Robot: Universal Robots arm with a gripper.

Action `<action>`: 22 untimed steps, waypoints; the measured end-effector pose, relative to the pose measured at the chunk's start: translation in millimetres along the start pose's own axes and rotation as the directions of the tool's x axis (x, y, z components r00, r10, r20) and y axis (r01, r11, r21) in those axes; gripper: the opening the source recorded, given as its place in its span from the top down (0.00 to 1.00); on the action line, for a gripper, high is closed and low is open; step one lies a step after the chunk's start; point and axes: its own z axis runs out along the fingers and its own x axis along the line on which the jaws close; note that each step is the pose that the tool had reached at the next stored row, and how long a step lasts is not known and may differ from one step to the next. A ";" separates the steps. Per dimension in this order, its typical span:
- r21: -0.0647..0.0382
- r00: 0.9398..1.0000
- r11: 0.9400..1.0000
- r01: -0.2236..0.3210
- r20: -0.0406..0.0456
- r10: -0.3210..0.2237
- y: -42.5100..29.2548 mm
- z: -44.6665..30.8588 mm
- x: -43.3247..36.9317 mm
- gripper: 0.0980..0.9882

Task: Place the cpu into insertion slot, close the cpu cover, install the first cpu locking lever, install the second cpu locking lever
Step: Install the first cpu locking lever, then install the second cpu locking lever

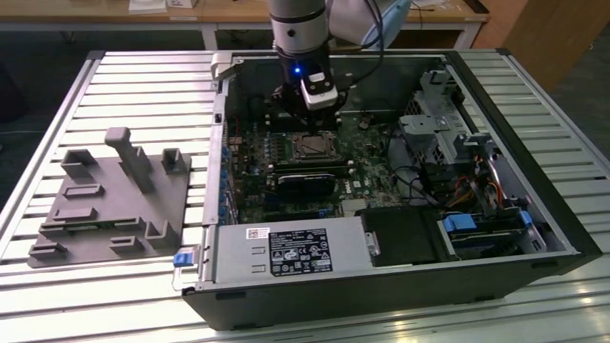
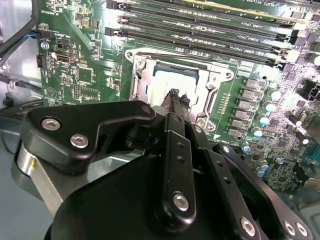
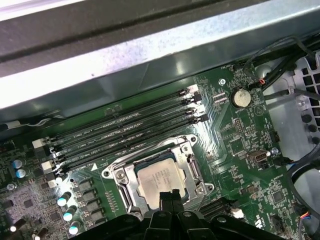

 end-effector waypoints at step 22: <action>0.000 1.000 1.000 0.002 -0.001 -0.002 -12.1 0.9 -5.5 0.99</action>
